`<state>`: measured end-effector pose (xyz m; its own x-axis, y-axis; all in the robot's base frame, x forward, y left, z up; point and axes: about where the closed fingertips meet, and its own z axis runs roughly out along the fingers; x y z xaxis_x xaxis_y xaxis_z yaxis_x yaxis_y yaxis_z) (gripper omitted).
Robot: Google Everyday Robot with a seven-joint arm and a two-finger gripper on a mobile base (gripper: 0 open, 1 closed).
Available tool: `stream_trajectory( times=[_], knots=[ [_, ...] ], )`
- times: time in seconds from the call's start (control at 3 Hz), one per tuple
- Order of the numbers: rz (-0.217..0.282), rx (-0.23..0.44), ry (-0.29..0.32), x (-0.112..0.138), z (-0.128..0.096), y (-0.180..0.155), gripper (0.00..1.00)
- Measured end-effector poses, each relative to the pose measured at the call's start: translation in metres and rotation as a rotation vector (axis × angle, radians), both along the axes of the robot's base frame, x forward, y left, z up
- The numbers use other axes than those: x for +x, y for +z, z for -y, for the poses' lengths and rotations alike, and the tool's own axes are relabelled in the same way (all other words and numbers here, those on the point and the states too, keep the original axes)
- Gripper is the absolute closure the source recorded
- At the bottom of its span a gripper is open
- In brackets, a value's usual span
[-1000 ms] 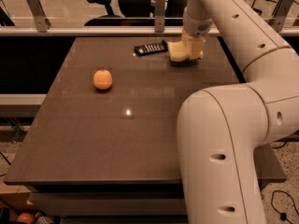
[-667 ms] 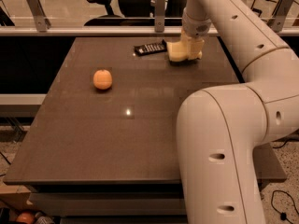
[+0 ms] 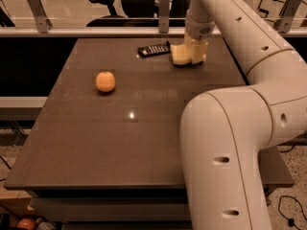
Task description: Move sponge near rxbar chocolate
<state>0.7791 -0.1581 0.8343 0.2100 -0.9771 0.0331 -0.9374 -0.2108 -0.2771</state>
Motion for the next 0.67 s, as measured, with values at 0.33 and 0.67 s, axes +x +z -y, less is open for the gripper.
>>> stream_trajectory(
  times=[0.33, 0.67],
  knots=[
    [0.004, 0.001, 0.001, 0.0026, -0.0012, -0.0032, 0.00],
    [0.004, 0.001, 0.001, 0.0027, -0.0012, -0.0032, 0.00]
  ],
)
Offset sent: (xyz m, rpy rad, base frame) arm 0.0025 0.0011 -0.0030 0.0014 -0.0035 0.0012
